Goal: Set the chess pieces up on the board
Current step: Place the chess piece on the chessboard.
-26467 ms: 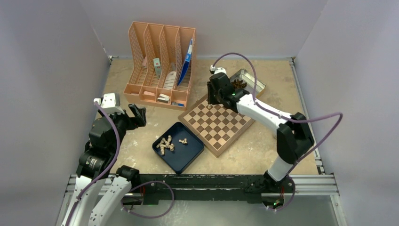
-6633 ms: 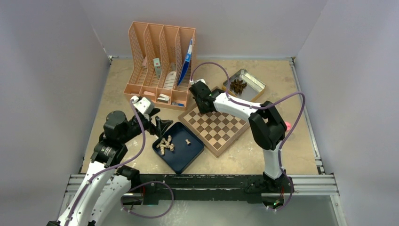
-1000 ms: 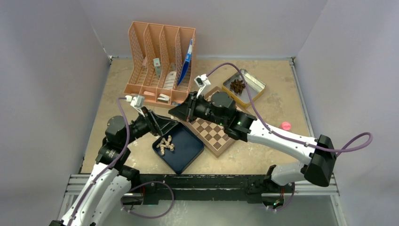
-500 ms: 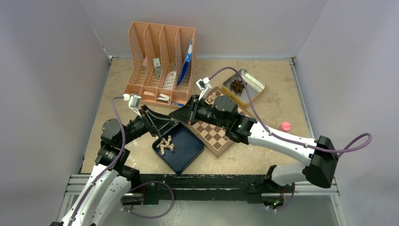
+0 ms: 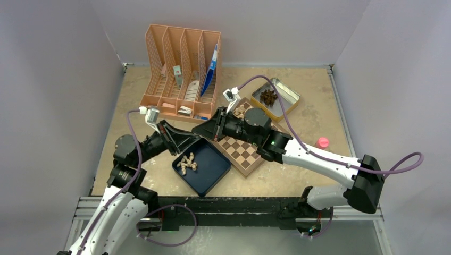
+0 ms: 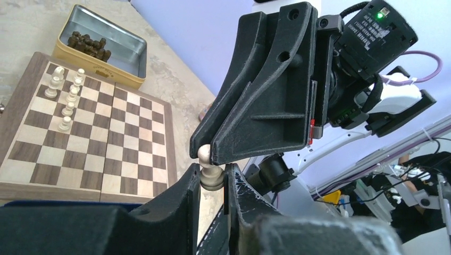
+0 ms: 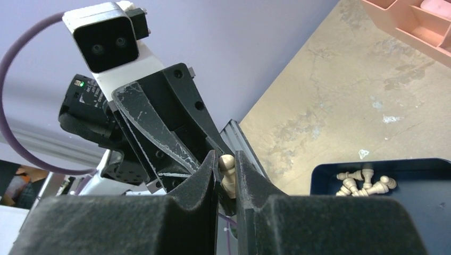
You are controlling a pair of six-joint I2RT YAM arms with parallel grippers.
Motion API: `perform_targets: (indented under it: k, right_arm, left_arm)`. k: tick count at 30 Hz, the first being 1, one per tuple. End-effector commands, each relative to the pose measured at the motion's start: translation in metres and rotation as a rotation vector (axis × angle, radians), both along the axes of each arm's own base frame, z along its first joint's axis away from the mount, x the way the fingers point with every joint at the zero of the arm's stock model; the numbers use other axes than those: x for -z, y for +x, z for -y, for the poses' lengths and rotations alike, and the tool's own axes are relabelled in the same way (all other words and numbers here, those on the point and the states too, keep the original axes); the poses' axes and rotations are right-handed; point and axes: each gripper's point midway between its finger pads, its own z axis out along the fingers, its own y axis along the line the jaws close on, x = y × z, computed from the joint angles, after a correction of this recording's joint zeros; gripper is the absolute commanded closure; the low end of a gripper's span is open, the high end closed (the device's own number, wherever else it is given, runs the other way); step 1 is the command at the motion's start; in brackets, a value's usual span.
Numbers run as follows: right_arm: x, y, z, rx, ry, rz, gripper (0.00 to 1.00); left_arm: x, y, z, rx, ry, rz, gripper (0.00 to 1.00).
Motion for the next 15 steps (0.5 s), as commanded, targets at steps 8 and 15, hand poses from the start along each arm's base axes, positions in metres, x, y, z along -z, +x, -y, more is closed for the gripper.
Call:
perform_targets:
  k: [8,15]
  right_arm:
    - [-0.023,-0.004,0.028,-0.032,-0.108,0.198,0.74]
    - [-0.011,0.006,0.028,-0.044,-0.259,0.195,0.67]
  left_arm:
    - [0.007,0.006,-0.008,0.001,0.305,0.304,1.0]
    - [0.03,0.01,-0.002,0.102,0.432,0.468,1.0]
